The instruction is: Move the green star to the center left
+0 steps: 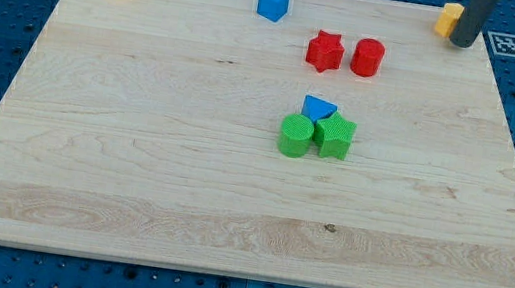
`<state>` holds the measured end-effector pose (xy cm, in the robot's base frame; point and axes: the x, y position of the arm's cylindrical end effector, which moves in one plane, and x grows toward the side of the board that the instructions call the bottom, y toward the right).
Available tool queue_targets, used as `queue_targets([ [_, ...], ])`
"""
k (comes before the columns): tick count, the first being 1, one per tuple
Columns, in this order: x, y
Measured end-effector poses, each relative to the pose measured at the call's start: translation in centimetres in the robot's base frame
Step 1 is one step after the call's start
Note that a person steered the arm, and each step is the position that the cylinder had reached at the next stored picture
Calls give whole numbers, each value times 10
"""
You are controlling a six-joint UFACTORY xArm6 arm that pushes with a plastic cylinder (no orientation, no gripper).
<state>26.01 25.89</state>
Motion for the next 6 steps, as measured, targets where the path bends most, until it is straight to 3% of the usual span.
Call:
queue_targets([
  [2, -8, -6],
  [4, 75, -35],
  [6, 132, -139],
])
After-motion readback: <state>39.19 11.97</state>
